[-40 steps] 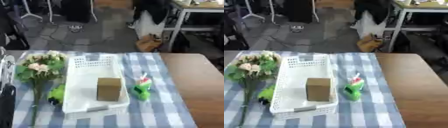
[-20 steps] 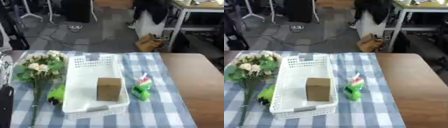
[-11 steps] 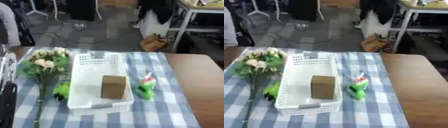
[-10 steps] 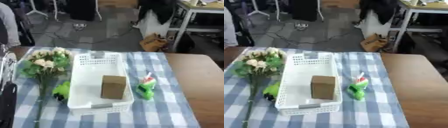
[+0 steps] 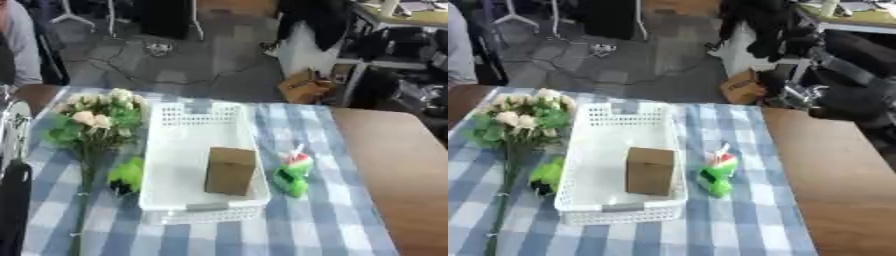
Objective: Pick up objects on the table and place them in the box.
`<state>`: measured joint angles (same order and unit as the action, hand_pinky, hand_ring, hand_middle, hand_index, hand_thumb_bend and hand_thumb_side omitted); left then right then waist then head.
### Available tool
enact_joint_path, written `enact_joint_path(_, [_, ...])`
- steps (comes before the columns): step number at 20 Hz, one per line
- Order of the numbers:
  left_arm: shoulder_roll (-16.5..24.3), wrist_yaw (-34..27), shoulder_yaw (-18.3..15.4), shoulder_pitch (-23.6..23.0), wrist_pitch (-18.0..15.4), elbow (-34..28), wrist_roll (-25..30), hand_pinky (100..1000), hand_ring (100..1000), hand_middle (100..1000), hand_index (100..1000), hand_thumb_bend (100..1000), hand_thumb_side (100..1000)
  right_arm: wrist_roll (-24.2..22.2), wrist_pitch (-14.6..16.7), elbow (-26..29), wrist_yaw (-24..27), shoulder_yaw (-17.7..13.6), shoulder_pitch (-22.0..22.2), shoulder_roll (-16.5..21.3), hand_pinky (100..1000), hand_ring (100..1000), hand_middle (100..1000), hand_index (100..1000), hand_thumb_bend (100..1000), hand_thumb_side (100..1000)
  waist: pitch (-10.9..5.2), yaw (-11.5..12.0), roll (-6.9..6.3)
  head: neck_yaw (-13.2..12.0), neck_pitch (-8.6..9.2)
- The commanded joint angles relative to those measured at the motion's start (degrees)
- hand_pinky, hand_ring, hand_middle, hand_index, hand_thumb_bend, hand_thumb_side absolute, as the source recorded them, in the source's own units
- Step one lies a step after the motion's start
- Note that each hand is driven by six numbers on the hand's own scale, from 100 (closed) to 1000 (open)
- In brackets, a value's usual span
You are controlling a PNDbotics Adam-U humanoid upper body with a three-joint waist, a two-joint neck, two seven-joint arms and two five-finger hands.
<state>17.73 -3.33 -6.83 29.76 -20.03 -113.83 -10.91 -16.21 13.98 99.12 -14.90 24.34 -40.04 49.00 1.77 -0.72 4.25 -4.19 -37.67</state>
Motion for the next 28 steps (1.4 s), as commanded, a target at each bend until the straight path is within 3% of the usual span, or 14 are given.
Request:
enact_joint_path(1, [1.3, -0.4, 0.4, 0.6, 0.0, -0.8, 0.4, 701, 895, 843, 918, 100, 880, -0.7, -0.4, -3.3, -1.3, 3.6, -2.2, 1.2, 792, 839, 835, 894, 322, 1000, -1.62, 0.2, 0.82, 0.2, -0.24])
enact_joint_path(9, [0.8, -1.0, 1.0, 0.7, 0.2, -0.8, 1.2, 700, 896, 839, 914, 100, 879, -3.3, -2.1, -14.0, -3.0, 10.7, -5.1, -4.5, 801, 854, 843, 905, 362, 1000, -1.61, 0.9, 0.9, 1.2, -0.47])
enact_joint_path(14, [0.2, -1.4, 1.3, 0.9, 0.3, -0.8, 1.6, 700, 895, 837, 911, 100, 879, -1.8, -4.4, -17.4, -4.2, 10.0, -4.3, -8.7, 802, 860, 847, 915, 413, 1000, -1.62, 1.5, 0.7, 2.2, -0.66])
enact_joint_path(19, [-0.2, -1.8, 1.5, 1.0, 0.4, -0.8, 1.9, 700, 895, 836, 908, 100, 877, 1.6, -4.8, -18.0, -8.9, 8.8, -1.7, -11.0, 799, 859, 841, 903, 439, 1000, -1.57, 1.9, 0.51, 3.2, -0.58])
enact_joint_path(28, [-0.3, -2.0, 1.7, 1.1, 0.5, -0.8, 2.2, 700, 895, 832, 904, 100, 874, -1.1, -3.9, -24.0, -11.3, 10.0, -0.6, -13.4, 797, 858, 831, 911, 446, 991, -1.7, 2.2, 0.56, 4.4, -0.63])
